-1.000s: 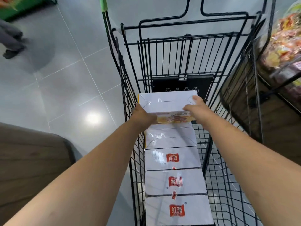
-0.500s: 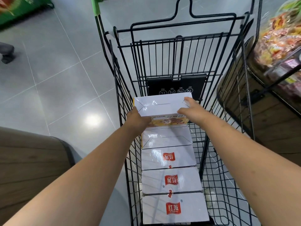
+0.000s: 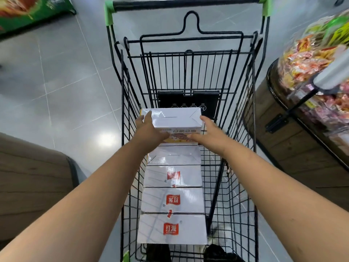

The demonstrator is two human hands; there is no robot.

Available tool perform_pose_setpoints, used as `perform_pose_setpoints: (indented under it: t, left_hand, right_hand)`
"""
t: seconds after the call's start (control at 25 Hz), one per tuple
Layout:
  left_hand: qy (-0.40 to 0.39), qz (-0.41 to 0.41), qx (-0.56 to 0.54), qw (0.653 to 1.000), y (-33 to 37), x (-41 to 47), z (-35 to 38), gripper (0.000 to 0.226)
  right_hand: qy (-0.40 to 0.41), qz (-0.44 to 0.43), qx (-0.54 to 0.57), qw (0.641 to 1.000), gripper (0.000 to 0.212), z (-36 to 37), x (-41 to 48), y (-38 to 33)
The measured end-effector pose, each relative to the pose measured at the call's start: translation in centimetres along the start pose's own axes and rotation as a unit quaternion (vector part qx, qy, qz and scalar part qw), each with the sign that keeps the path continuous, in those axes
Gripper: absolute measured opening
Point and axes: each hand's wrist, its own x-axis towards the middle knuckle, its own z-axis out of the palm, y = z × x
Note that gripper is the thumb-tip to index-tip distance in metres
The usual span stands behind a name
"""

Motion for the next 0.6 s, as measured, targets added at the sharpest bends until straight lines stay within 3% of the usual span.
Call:
perform_pose_setpoints:
  t: [0.4, 0.6]
  left_hand:
    - [0.006, 0.129, -0.044, 0.991, 7.3, -13.3, -0.2, 0.098]
    - [-0.021, 0.216, -0.007, 0.976, 9.2, -19.9, -1.8, 0.095]
  right_hand:
    - [0.065, -0.071, 0.092, 0.991, 0.084, -6.9, -12.5, -1.8]
    - [0.136, -0.087, 0.113, 0.980, 0.086, -7.0, -20.9, -2.9]
